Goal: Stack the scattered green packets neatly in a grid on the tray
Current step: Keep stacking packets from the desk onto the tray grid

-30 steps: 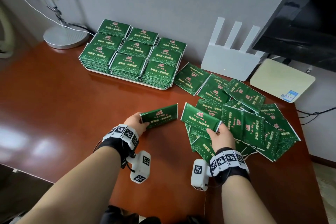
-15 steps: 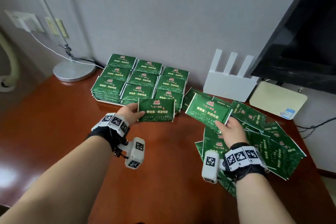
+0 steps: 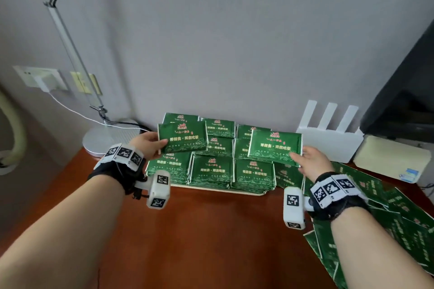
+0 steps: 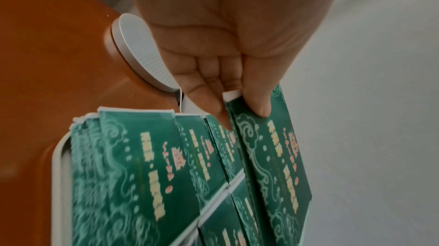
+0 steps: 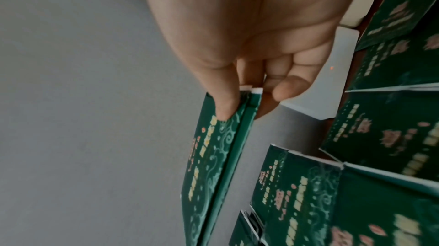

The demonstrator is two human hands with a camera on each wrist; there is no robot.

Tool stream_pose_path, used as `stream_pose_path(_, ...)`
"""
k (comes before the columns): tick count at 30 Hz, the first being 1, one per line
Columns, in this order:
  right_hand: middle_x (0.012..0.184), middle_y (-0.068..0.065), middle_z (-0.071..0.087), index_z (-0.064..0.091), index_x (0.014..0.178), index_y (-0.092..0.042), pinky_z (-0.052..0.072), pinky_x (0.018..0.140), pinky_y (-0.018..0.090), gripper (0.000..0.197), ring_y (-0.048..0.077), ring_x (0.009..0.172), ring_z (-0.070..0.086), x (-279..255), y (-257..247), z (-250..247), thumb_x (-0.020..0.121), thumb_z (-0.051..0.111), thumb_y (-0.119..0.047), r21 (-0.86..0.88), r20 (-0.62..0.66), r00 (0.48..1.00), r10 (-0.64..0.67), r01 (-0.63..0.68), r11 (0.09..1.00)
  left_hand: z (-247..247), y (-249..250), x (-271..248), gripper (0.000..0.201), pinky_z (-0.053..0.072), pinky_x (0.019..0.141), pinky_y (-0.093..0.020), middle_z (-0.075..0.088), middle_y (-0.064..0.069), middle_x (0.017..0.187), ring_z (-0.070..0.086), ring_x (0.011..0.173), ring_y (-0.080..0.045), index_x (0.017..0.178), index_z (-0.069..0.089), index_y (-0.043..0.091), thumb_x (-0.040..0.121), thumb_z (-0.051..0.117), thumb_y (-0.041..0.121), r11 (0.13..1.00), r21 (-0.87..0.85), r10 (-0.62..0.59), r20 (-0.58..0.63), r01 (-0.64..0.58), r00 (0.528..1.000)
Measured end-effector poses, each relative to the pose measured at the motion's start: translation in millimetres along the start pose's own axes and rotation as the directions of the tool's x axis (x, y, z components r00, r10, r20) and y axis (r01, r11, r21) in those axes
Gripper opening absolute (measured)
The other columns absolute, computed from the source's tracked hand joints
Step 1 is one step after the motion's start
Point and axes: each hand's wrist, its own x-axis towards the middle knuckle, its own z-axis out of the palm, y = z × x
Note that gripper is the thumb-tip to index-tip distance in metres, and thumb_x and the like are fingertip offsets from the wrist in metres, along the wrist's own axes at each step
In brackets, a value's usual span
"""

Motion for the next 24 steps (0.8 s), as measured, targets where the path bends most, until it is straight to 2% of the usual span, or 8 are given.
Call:
stream_pose_path(4, 0.102, 0.006, 0.058, 0.053, 0.120, -0.005, 0.046, 0.057, 0.020, 0.031, 0.011, 0.065, 0.051, 38.5, -17.7, 18.5, 0.092, 0.053, -0.018, 0.081, -0.036, 0.998, 0.057, -0.054, 0.995, -19.4, -6.9, 37.9, 0.009, 0.039, 0.034, -0.007, 0.054, -0.002, 0.068, 0.049, 0.057, -0.011, 0.083, 0.058, 0.007, 0.089, 0.058, 0.014, 1.000, 0.019, -0.018, 0.031, 0.017, 0.999)
stream_pose_path(7, 0.087, -0.002, 0.057, 0.053, 0.121, -0.006, 0.038, 0.036, 0.009, 0.032, 0.008, 0.057, 0.045, 70.8, -23.2, 30.9, 0.092, 0.054, -0.019, 0.089, -0.059, 0.991, 0.119, -0.114, 0.990, -26.3, -15.2, 65.5, 0.009, 0.042, 0.037, -0.011, 0.057, -0.003, 0.068, 0.051, 0.056, -0.012, 0.090, 0.061, 0.005, 0.087, 0.060, 0.014, 0.998, -0.012, -0.063, 0.056, 0.063, 0.996)
stream_pose_path(9, 0.080, -0.006, 0.055, 0.054, 0.121, -0.008, 0.040, 0.040, 0.013, 0.032, 0.009, 0.056, 0.045, 88.8, -27.2, 39.9, 0.091, 0.055, -0.020, 0.076, -0.069, 0.986, 0.153, -0.147, 0.986, -26.4, -24.2, 84.8, 0.013, 0.045, 0.042, -0.014, 0.058, -0.002, 0.069, 0.054, 0.059, -0.011, 0.094, 0.062, 0.006, 0.085, 0.062, 0.015, 0.995, -0.014, -0.097, 0.082, 0.099, 0.992)
stream_pose_path(11, 0.087, -0.002, 0.058, 0.055, 0.123, -0.010, 0.039, 0.049, 0.020, 0.033, 0.011, 0.057, 0.046, 106.0, -28.2, 49.4, 0.091, 0.055, -0.021, 0.038, -0.070, 0.982, 0.173, -0.171, 0.985, -24.2, -32.9, 100.1, 0.008, 0.044, 0.040, -0.012, 0.059, 0.000, 0.071, 0.054, 0.059, -0.010, 0.091, 0.062, 0.011, 0.086, 0.062, 0.017, 0.994, 0.004, -0.111, 0.107, 0.111, 0.988)
stream_pose_path(13, 0.093, 0.001, 0.058, 0.054, 0.124, -0.011, 0.038, 0.049, 0.020, 0.035, 0.011, 0.056, 0.045, 121.4, -26.3, 57.3, 0.091, 0.056, -0.022, -0.012, -0.074, 0.979, 0.188, -0.189, 0.982, -22.2, -39.9, 111.5, 0.005, 0.041, 0.037, -0.010, 0.060, 0.000, 0.070, 0.051, 0.055, -0.009, 0.088, 0.061, 0.016, 0.086, 0.062, 0.020, 0.994, 0.022, -0.113, 0.122, 0.111, 0.986)
stream_pose_path(16, 0.081, 0.000, 0.058, 0.055, 0.122, -0.009, 0.038, 0.040, 0.017, 0.034, 0.011, 0.053, 0.043, 137.5, -21.0, 63.2, 0.091, 0.056, -0.022, -0.083, -0.073, 0.973, 0.218, -0.224, 0.971, -21.2, -52.3, 128.5, 0.008, 0.037, 0.036, -0.014, 0.060, 0.004, 0.059, 0.045, 0.045, -0.008, 0.089, 0.062, 0.019, 0.084, 0.064, 0.025, 0.994, 0.026, -0.109, 0.127, 0.106, 0.986)
stream_pose_path(19, 0.071, -0.005, 0.052, 0.055, 0.122, -0.008, 0.034, 0.050, 0.022, 0.034, 0.011, 0.055, 0.043, 145.2, -15.7, 66.9, 0.091, 0.056, -0.023, -0.126, -0.062, 0.965, 0.253, -0.259, 0.958, -20.6, -59.0, 137.3, 0.004, 0.036, 0.039, -0.014, 0.057, 0.006, 0.053, 0.042, 0.045, -0.008, 0.086, 0.061, 0.021, 0.085, 0.063, 0.024, 0.994, 0.025, -0.113, 0.128, 0.110, 0.985)
stream_pose_path(24, 0.106, 0.009, 0.062, 0.054, 0.126, -0.008, 0.047, 0.070, 0.032, 0.036, 0.019, 0.068, 0.054, 154.4, -11.1, 71.6, 0.094, 0.050, -0.024, -0.200, -0.086, 0.965, 0.246, -0.259, 0.945, -19.6, -64.5, 144.4, 0.008, 0.038, 0.051, -0.020, 0.060, 0.000, 0.071, 0.045, 0.054, -0.011, 0.094, 0.062, 0.021, 0.089, 0.057, 0.026, 0.992, 0.074, -0.110, 0.120, 0.102, 0.987)
